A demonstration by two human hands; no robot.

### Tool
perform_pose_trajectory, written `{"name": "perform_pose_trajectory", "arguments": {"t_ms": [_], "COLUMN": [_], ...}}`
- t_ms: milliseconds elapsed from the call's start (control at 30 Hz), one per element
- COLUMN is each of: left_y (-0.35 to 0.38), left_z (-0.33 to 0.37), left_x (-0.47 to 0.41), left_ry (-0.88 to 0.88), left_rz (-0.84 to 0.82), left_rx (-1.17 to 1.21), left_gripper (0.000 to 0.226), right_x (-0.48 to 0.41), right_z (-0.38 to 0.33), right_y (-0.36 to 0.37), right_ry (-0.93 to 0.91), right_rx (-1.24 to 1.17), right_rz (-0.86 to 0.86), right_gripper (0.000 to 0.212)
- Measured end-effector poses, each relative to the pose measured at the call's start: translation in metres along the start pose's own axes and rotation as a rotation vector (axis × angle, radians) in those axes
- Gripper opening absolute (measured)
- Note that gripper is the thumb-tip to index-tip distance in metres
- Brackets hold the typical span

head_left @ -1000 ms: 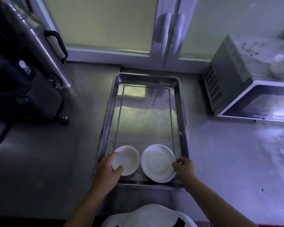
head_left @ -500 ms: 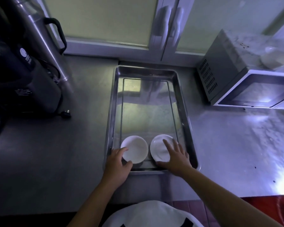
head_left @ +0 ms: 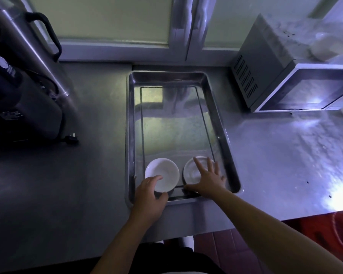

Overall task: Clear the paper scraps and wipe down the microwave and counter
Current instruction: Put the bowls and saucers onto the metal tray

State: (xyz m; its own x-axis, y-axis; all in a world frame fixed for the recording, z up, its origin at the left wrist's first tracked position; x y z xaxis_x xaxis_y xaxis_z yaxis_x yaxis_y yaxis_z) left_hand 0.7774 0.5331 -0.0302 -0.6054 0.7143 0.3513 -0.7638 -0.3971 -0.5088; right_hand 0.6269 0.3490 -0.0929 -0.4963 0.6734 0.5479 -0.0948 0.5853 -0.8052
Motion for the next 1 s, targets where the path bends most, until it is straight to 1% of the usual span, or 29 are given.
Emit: {"name": "perform_pose_trajectory", "arguments": {"t_ms": [133,200,267,333,433,467,500,600,700,767,800,900,1000], "left_y": [0.008,0.013,0.021,0.035,0.072,0.087,0.104,0.158,0.214,0.264,0.274,0.341,0.394], "left_z": [0.008,0.012,0.014,0.018,0.04,0.052,0.065,0.109,0.142,0.167,0.17,0.199,0.225], "left_x": [-0.001,0.0,0.004,0.01,0.019,0.024,0.028,0.045,0.067,0.09,0.095,0.123,0.145], "left_ry": [0.009,0.019,0.0,-0.039,-0.054,-0.047,-0.03,0.02,0.013,0.01,-0.011,-0.022,-0.029], "left_rz": [-0.026,-0.034,-0.057,-0.106,-0.214,-0.255,-0.291,-0.376,-0.478,-0.562,-0.576,-0.621,-0.662], "left_rx": [0.012,0.009,0.009,0.029,0.071,0.076,0.074,0.073,0.121,0.124,0.144,0.155,0.175], "left_gripper": [0.051,0.05,0.048,0.044,0.033,0.031,0.031,0.03,0.03,0.03,0.03,0.03,0.029], "right_x": [0.002,0.013,0.033,0.059,0.111,0.129,0.147,0.197,0.23,0.256,0.26,0.29,0.309], "right_z": [-0.005,-0.006,-0.001,0.017,0.07,0.092,0.114,0.181,0.234,0.278,0.286,0.353,0.413], "right_y": [-0.006,-0.015,-0.024,-0.032,-0.038,-0.038,-0.039,-0.046,-0.057,-0.06,-0.061,-0.05,-0.049], "right_ry": [-0.013,-0.014,-0.031,-0.038,0.025,0.047,0.074,0.145,0.162,0.165,0.16,0.212,0.262], "right_rx": [-0.062,-0.145,-0.242,-0.435,-0.791,-0.867,-0.932,-1.092,-1.179,-1.235,-1.248,-1.309,-1.321], "right_rz": [-0.002,0.068,0.168,0.242,0.331,0.374,0.415,0.562,0.641,0.701,0.706,0.74,0.782], "right_gripper": [0.12,0.113,0.094,0.068,0.022,0.011,0.006,0.009,0.012,0.017,0.018,0.019,0.02]}}
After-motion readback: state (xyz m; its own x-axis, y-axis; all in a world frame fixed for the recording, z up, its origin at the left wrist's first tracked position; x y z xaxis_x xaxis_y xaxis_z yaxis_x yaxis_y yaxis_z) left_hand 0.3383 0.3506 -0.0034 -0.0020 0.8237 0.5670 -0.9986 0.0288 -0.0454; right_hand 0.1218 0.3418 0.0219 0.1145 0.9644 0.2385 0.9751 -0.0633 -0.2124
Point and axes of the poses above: each hand's wrist, its own x-axis away from the middle knuckle, its own y-axis out of the palm, z = x × y, the point moved 8 cm from there along -x, towards the middle knuckle, and after that the axes turned 4 degrees about -y, right-handed, at the moved point
